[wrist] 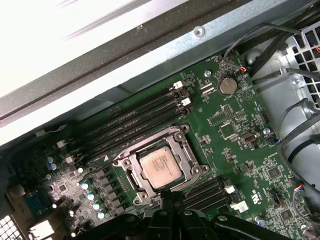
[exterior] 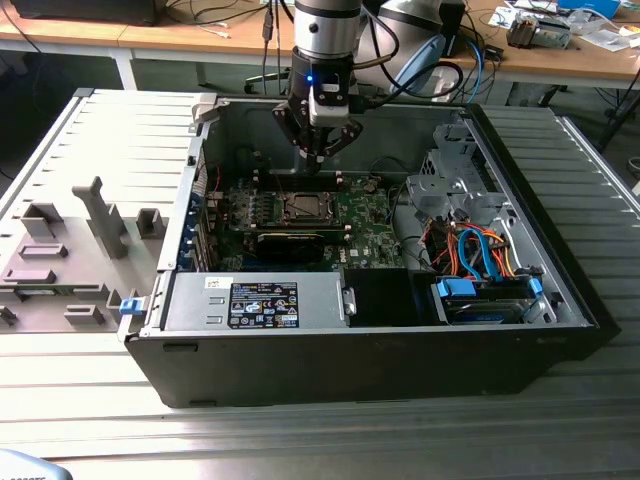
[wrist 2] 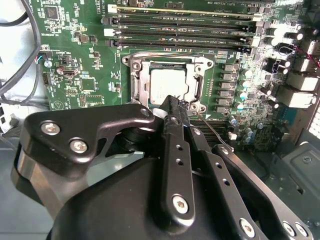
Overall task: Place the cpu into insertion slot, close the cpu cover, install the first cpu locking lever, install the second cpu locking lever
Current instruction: 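Install the first cpu locking lever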
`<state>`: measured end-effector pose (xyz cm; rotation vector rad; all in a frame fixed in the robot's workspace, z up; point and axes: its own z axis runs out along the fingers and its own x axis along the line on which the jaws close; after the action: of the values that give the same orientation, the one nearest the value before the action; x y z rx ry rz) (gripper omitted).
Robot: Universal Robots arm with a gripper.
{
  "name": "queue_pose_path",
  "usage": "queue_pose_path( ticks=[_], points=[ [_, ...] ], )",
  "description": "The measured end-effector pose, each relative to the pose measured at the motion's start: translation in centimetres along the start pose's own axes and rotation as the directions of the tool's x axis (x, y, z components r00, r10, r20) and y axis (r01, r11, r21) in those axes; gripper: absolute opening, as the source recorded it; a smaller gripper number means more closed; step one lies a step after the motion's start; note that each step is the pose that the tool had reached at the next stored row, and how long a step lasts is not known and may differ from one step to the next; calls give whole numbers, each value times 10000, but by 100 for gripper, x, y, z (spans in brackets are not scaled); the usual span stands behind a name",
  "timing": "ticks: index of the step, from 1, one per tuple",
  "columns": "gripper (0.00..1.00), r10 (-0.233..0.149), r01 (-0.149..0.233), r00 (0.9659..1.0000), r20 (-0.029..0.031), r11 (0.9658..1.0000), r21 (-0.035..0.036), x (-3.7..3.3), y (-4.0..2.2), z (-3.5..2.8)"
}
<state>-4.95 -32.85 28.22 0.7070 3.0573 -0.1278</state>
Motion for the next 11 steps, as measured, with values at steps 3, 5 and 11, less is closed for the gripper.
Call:
queue_pose_path(
  ticks=[3, 5, 11],
  points=[
    [11, -168, 168, 9999, 13, 9999, -3, 0, 0, 1],
    [11, -207, 207, 9998, 17, 9998, -4, 0, 0, 1],
    [11, -292, 292, 9996, 23, 9996, -5, 0, 0, 1]
  ],
)
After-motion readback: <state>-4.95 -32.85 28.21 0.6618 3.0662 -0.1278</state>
